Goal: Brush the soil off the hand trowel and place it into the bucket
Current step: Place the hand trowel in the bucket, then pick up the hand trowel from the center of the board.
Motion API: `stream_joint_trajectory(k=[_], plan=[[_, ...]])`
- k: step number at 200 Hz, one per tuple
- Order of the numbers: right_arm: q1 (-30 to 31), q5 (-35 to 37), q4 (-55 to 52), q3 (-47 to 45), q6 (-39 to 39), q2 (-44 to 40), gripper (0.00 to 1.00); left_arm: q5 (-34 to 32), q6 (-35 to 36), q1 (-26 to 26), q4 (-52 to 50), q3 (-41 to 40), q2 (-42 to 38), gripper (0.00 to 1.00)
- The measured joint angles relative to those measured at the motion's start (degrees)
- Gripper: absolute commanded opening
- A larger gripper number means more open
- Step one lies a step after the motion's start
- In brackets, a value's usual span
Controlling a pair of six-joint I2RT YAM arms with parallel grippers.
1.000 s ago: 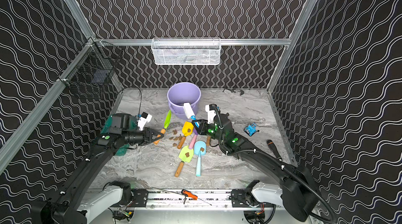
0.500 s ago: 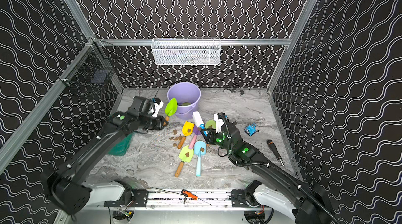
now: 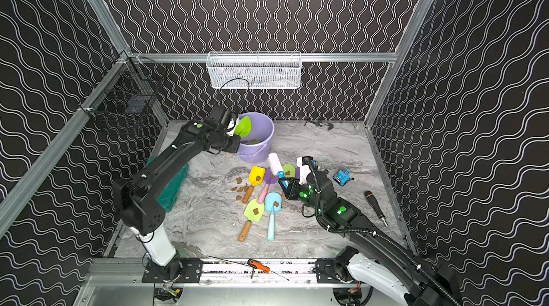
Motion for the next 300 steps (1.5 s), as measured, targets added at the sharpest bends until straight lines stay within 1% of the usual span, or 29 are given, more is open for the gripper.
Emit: stream_joint_trajectory(k=[13,19,30,43,50,65,86,115,136,152,178,194,205,213,229,241,275,288,300], plan=[[0.0,0.33,-0.2,-0.2,-0.11,-0.46,0.0,-0.07,0.26,0.0,-0.83,2.58,2.82,0.0],[0.0,0.5,-0.39,-0.22,-0.13,-0.66,0.0,-0.13,0.48,0.0,-1.22,3.56,4.0,0.07],[0.0,0.72,-0.44,-0.28,-0.11,-0.96,0.0,-0.5,1.22,0.0,-1.7,4.98,5.77,0.17],[0.0,0.72,-0.57,-0.37,-0.11,-1.22,0.0,-0.74,1.27,0.0,-1.77,6.08,6.69,0.33],[0.0,0.72,-0.63,-0.44,-0.11,-1.29,0.0,-0.87,1.29,0.0,-2.01,6.51,6.82,0.37],[0.0,0.72,-0.98,-0.59,-0.09,-1.44,0.0,-0.9,1.4,0.0,-2.32,7.3,7.04,0.42],[0.0,0.72,-1.33,-0.61,-0.07,-1.46,0.0,-0.9,1.42,0.0,-2.56,8.41,7.08,0.44],[0.0,0.7,-1.6,-0.61,-0.04,-1.18,0.0,-0.9,1.4,0.0,-2.56,9.51,6.84,0.43],[0.0,0.72,-2.05,-0.33,-0.07,-1.16,0.0,-1.81,1.22,0.0,-1.53,7.45,4.02,0.43],[0.0,0.74,-2.1,-0.2,-0.07,-1.11,0.0,-2.71,0.48,-0.04,1.4,1.68,-1.22,0.43],[0.15,0.68,-2.19,-0.28,-0.09,-0.92,0.0,-3.8,-2.21,-0.52,6.38,-11.72,-12.83,0.43],[0.26,0.61,-1.79,-1.49,-0.07,-1.53,0.0,-4.28,-4.48,-2.01,8.83,-19.71,-20.24,0.42],[0.37,0.44,-2.29,-2.03,-0.02,-1.81,0.0,-3.48,-6.25,-3.85,10.19,-24.74,-24.81,0.42],[0.55,0.37,-2.6,-2.03,0.22,-1.99,0.0,-3.28,-7.39,-6.12,10.69,-28.44,-27.87,0.42],[0.98,0.04,-2.8,-2.03,0.37,-2.56,0.0,-3.28,-10.21,-12.66,11.15,-35.78,-33.29,0.43],[1.38,0.0,-3.23,-2.03,0.37,-2.91,0.0,-4.5,-12.7,-17.31,11.13,-40.87,-36.7,0.45],[3.89,0.9,-5.77,-2.16,0.83,-3.58,0.0,-12.83,-20.9,-31.3,10.8,-53.53,-45.66,0.5],[5.44,1.36,-5.9,-2.47,1.05,-3.67,0.0,-15.61,-23.74,-35.76,10.8,-56.83,-47.36,0.52],[6.95,2.34,-6.14,-2.56,1.42,-3.23,0.0,-17.64,-25.99,-39.19,11.17,-58.73,-47.19,0.53]])
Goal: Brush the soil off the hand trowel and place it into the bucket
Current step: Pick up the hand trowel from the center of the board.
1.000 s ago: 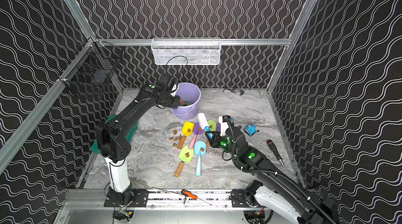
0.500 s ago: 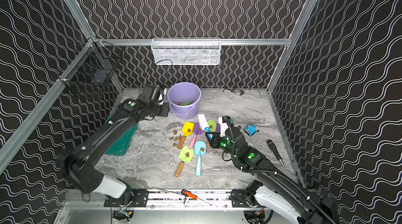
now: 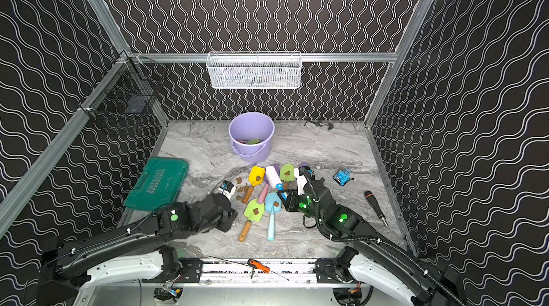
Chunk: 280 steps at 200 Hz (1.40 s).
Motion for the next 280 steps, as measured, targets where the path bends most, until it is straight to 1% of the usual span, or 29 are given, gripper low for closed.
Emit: stream_joint_trajectory(k=[22,37,76,116,154,188,216,280], plan=[[2.93,2.16,-0.92,0.31,1.07,1.25,0.0,-2.67,-2.99,-5.88,1.36,-1.11,4.0,0.57],[4.37,3.82,-1.73,0.66,1.49,1.57,0.0,-3.69,-4.46,-9.01,2.91,-1.33,7.13,0.57],[4.79,7.1,-3.23,0.07,3.3,1.01,0.0,-4.63,-7.45,-12.87,5.88,-1.95,14.14,0.58],[4.87,8.07,-3.85,-2.16,5.31,0.26,0.0,-5.18,-9.2,-13.35,8.31,-3.45,18.71,0.57],[4.85,8.76,-3.85,-2.95,5.55,-0.52,0.0,-5.35,-10.16,-13.51,9.94,-4.17,22.32,0.53],[4.83,9.03,-3.76,-3.52,5.75,-0.44,0.0,-5.55,-10.25,-13.51,11.23,-4.85,24.39,0.49],[4.85,9.01,-3.56,-3.58,5.75,0.28,0.0,-6.05,-10.51,-13.46,11.76,-5.46,25.55,0.47],[4.83,9.09,-2.82,-3.78,5.75,0.68,0.0,-7.15,-10.6,-11.54,17.07,-6.69,28.44,0.41]])
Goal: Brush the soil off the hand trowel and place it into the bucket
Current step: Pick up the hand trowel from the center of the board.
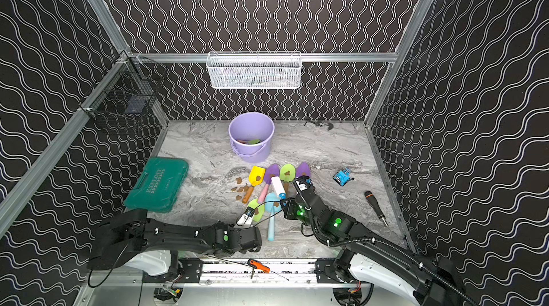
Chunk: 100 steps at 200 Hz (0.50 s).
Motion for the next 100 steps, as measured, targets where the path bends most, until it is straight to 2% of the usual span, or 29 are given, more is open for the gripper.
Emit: stream_joint_trajectory(k=[42,100], plan=[[0.0,-0.02,0.15,-0.09,-0.02,0.37,0.0,-0.09,0.02,0.92,3.58,-0.15,0.85,0.31],[0.02,-0.11,1.51,-0.09,-0.11,0.79,0.0,1.44,0.42,2.56,1.75,-0.87,-1.55,0.03]])
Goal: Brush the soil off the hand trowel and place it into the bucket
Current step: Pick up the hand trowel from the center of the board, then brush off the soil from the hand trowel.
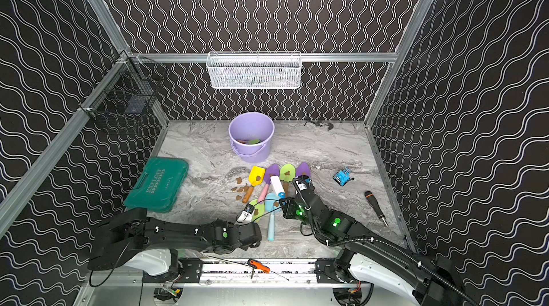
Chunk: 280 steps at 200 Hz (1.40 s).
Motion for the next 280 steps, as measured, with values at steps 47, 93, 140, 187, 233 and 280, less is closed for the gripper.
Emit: stream_joint_trajectory(k=[47,93,140,187,233,280], plan=[[-0.04,-1.18,-0.09,0.9,-1.51,0.37,0.0,2.58,0.2,0.9,-10.29,2.03,-5.64,0.0],[1.2,-11.04,1.16,3.23,-6.14,1.95,0.0,3.87,1.86,0.96,-17.86,3.56,-13.57,0.0],[5.09,-16.0,1.44,5.73,-8.02,6.29,0.0,3.78,3.28,3.85,-24.76,6.8,-17.49,0.0],[12.09,-16.81,1.44,8.79,-10.49,10.97,0.0,3.87,4.48,7.04,-28.46,7.61,-18.64,0.0],[13.53,-15.34,-0.28,11.19,-11.23,16.52,0.0,3.02,4.68,7.37,-30.38,8.22,-22.08,0.0],[13.55,-5.53,-5.57,16.5,-11.21,19.74,0.0,2.43,4.7,8.2,-33.46,9.14,-23.89,0.0]])
